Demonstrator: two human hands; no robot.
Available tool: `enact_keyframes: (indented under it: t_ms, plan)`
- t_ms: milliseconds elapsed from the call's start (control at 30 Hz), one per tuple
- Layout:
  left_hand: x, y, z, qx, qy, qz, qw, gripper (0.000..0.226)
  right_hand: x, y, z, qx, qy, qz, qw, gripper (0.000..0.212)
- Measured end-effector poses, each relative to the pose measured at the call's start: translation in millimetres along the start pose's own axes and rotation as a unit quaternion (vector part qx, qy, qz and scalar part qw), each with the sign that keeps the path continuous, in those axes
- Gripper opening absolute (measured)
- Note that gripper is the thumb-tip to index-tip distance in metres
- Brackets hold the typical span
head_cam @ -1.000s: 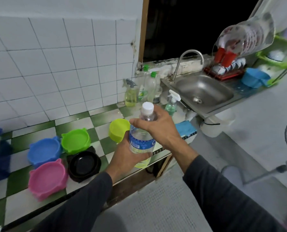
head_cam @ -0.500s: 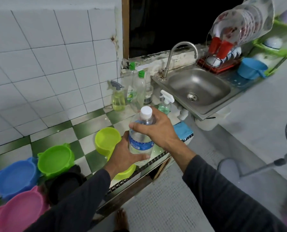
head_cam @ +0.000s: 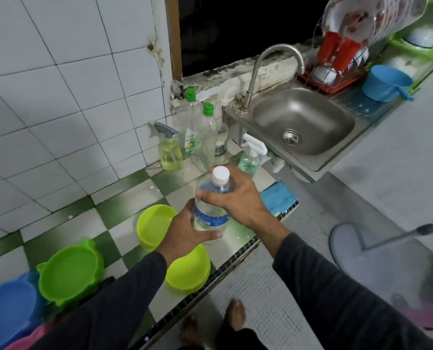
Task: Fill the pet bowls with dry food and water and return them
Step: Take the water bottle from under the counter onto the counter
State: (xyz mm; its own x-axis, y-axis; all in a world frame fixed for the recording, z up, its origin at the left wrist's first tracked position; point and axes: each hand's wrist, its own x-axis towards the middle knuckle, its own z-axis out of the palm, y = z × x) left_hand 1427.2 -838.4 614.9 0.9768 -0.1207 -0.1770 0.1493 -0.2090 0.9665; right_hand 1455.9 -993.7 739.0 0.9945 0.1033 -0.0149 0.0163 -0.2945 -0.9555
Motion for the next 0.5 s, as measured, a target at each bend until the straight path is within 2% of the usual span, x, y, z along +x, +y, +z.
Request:
enact_keyframes:
  t_ms: [500]
  plan:
    - [41, -25, -4, -0.001, 0.007, -0.045, 0.999, 0.08, 53, 41, 11, 0.025, -0.05, 0.016, 0.998, 0.044]
